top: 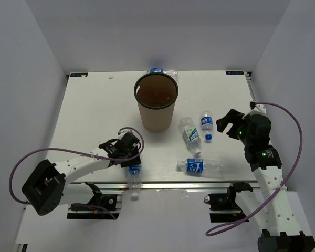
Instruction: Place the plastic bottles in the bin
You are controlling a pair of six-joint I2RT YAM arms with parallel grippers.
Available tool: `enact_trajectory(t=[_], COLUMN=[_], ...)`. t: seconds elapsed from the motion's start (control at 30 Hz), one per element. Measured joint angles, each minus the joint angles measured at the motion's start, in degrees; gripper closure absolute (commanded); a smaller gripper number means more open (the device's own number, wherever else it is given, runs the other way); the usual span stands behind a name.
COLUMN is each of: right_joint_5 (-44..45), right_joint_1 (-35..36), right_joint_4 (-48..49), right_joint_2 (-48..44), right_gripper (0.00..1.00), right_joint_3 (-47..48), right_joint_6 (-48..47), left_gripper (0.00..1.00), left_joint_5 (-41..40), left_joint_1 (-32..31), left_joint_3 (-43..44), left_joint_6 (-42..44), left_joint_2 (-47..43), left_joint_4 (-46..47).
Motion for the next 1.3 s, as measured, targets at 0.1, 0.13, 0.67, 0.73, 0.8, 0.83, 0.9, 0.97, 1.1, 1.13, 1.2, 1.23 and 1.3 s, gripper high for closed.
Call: enact_trajectory(t=[0.1, 0.13, 0.67, 0.73, 0.8, 0.83, 0.9, 0.97, 1.1, 1.13, 1.2, 1.23, 1.3], right_joint_5=[0.0, 0.0, -4.1, -4.6, -5.6, -6.4, -8.6, -10.7, -14.4, -15.4, -16.9, -17.3, -17.4], right_joint_1=[0.0, 0.0, 0.0, 0.0, 0.0, 0.0, 0.0, 0.0, 0.1, 0.4, 1.0, 1.5, 2.9], right_joint_4=[0.0, 0.0, 1.7, 1.9, 2.5, 3.3, 4.7, 5.4, 6.1, 6.5, 7.5, 7.9, 8.3], right_joint_2=[0.0, 0.0, -2.3, -2.8, -3.4, -3.7, -4.6, -5.2, -4.9, -4.3, -2.6, -1.5, 1.5], right_gripper=[0.11, 0.11, 0.11, 0.11, 0.11, 0.11, 0.11, 0.11, 0.11, 0.11, 0.11, 0.11, 0.11], right_joint_3=[0.0, 0.0, -2.4, -2.7, -3.0, -3.4, -4.6, -5.8, -6.8, -6.9, -7.0, -7.0, -7.0], right_joint_6=[0.0, -0.1, -1.4, -1.5, -1.5, -1.5, -1.6, -1.8, -2.5, -2.6, -2.8, -2.9, -3.0], left_gripper=[0.74, 0.76, 0.78, 0.78, 0.74, 0.7, 0.66, 0.66, 0.07, 0.02, 0.02, 0.02, 0.02], left_joint_5=[-4.3, -5.9, -31.5, -32.1, -32.9, -33.3, -35.1, -37.1, -38.8, -38.8, -39.4, -39.7, -40.4], left_joint_1=[-0.1, -0.1, -0.1, -0.1, -0.1, -0.1, -0.1, -0.1, -0.1, -0.1, -0.1, -0.2, -0.2], left_joint_3=[4.2, 5.9, 58.4, 63.8, 67.8, 68.4, 68.3, 68.5, 72.5, 72.4, 71.7, 71.7, 71.6], left_joint_6=[0.5, 0.6, 10.0, 13.4, 17.4, 19.6, 24.1, 28.6, 33.2, 33.9, 34.2, 34.2, 34.5], left_joint_2=[1.0, 0.8, 2.0, 5.1, 9.1, 10.8, 14.3, 19.3, 29.8, 31.4, 33.3, 33.6, 33.7], left_joint_4=[-3.7, -5.1, -8.1, -3.9, 1.7, 5.1, 11.9, 17.4, 18.7, 18.5, 18.1, 17.9, 17.5])
